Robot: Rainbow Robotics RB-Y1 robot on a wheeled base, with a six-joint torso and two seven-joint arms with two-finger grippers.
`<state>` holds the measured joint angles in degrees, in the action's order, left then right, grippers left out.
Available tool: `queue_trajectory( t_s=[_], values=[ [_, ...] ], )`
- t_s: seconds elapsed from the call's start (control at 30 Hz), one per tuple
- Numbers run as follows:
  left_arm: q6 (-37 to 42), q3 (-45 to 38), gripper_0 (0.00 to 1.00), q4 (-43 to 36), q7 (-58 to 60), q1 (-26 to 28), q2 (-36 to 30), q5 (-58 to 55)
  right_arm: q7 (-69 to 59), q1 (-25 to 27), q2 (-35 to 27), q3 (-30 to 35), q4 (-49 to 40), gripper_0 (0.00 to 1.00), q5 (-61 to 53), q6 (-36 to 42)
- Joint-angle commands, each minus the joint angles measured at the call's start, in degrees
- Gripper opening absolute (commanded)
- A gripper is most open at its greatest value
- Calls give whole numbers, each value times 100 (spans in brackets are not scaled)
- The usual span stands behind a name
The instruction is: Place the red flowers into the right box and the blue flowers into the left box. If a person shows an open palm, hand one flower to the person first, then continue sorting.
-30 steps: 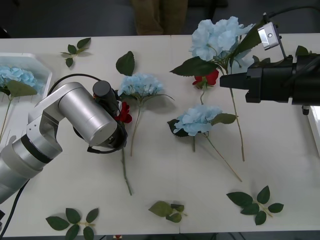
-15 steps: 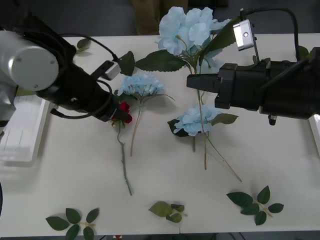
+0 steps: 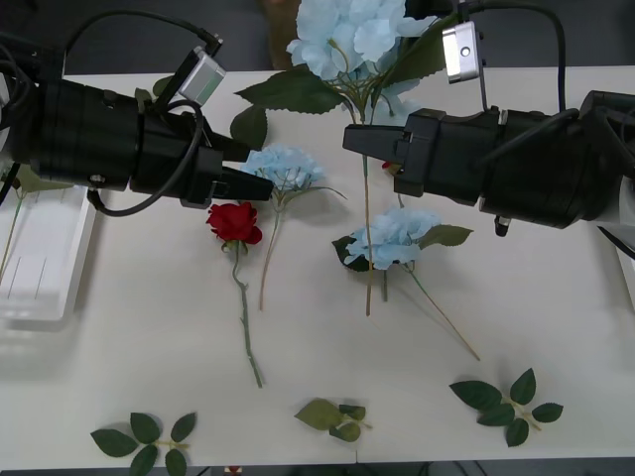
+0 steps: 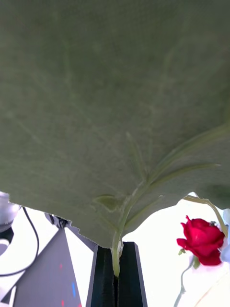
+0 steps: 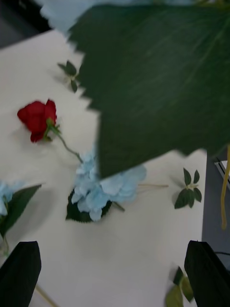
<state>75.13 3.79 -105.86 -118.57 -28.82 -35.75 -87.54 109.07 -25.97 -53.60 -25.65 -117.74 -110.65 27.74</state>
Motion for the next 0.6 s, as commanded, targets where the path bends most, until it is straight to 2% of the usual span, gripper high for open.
queue_trajectory(
  t_s=[0.03,0.37,0.6],
  values=[
    [-904,596,87,-128,-808,210,-134,-466,62,-277,332,-37,-4,0,26,-172],
    [-1132,1308,88,918,-1352,210,103,-1942,97,-444,1009,-37,277,0,466,-418],
    [-1325,1326,88,1005,-1519,174,253,-2057,106,-497,1088,-37,418,0,483,-418]
  ],
)
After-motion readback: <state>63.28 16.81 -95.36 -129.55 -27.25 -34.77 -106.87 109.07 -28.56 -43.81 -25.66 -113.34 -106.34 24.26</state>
